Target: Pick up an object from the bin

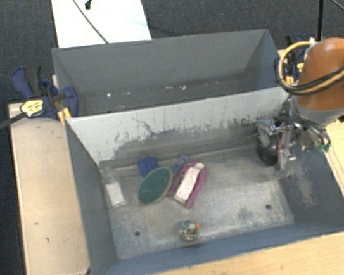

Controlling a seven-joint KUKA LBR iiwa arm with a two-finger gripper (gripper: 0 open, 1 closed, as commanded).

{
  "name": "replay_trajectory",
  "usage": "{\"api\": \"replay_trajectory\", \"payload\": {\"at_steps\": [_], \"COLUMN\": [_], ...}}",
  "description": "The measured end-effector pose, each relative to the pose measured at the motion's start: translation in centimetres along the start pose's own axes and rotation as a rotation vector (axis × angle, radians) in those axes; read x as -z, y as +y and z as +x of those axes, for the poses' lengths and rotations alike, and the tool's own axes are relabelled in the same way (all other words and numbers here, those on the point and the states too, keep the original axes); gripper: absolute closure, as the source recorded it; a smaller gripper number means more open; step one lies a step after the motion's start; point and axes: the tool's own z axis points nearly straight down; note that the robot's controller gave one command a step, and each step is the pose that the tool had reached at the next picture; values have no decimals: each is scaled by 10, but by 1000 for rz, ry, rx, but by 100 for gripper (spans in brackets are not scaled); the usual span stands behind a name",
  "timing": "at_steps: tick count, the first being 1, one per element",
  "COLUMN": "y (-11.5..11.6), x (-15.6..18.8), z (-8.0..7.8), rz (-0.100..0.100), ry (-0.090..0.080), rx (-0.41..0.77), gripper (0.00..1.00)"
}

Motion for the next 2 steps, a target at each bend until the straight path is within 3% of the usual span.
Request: {"api": "replay_trajectory", "payload": {"at_steps": [1, 2], "y": [4, 5], "x": [-2, 72], "z": [4, 20], "rz": [-8, 9], "ry": [18, 8], "rx": [5, -197], "gripper": [100, 100]}}
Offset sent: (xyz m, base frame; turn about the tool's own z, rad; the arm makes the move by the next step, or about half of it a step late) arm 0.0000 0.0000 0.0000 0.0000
